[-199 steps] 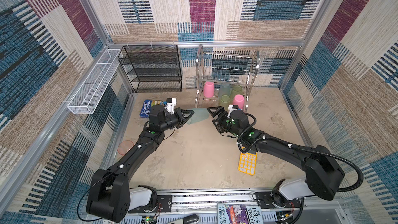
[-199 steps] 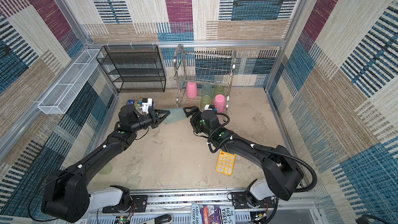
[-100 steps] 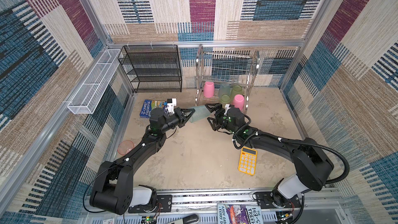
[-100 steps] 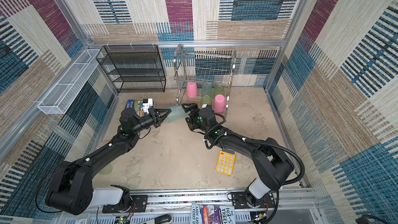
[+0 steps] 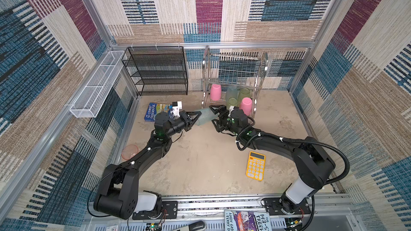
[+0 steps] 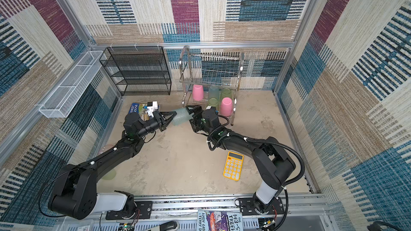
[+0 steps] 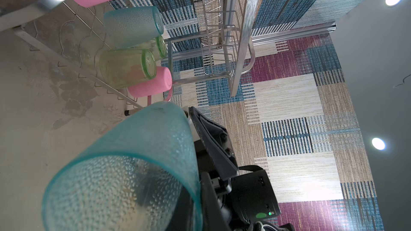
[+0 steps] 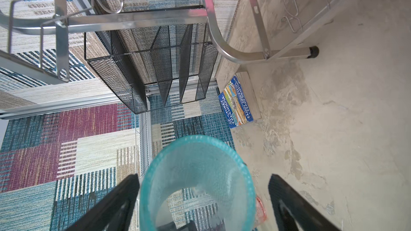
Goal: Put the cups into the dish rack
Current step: 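Close the right gripper on the teal cup's base beside the left gripper, then hold the teal cup with both grippers between the arms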
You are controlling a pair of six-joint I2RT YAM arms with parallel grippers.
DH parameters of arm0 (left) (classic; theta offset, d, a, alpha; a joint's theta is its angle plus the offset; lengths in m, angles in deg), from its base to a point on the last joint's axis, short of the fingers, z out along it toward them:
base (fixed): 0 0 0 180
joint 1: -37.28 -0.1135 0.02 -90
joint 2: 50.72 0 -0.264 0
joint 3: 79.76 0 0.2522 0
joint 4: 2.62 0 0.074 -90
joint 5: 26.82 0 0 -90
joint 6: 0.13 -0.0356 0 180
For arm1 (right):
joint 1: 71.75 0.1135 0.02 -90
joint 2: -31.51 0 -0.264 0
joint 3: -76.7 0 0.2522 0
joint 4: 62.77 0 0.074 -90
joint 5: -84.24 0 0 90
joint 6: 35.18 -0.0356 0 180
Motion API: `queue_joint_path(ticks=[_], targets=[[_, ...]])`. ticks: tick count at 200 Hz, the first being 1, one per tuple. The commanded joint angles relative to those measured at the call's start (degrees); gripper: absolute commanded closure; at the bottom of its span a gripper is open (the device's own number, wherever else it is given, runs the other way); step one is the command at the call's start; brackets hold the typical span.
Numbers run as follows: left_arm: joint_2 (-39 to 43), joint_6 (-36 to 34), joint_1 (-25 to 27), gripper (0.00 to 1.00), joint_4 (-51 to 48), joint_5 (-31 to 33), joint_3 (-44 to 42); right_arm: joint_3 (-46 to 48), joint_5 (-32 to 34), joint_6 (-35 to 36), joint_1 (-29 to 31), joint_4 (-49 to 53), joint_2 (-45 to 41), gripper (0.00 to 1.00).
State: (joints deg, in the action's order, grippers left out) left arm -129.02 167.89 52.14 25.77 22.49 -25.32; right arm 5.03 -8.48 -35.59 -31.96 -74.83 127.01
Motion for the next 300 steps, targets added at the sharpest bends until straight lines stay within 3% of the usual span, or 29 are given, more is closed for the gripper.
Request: queue_joint_path(ticks=[1,250,300], targets=[[-0.16,0.96,-0.09,0.97,3.38,0.1,-0.07,-0.92,0.67,-0.93,0.03,-2.63,0.65,0.08],[-2.91,1.46,-0.08,0.93,5.96,0.61,-0.33,-5.99,3.81,1.44,0.82,1.27,5.22,0.27],[-2.24,0.26,-0.09,0.8,4.18,0.26,-0.51,-5.72,5.24,1.6,0.9,1.3,4.96,0.36]])
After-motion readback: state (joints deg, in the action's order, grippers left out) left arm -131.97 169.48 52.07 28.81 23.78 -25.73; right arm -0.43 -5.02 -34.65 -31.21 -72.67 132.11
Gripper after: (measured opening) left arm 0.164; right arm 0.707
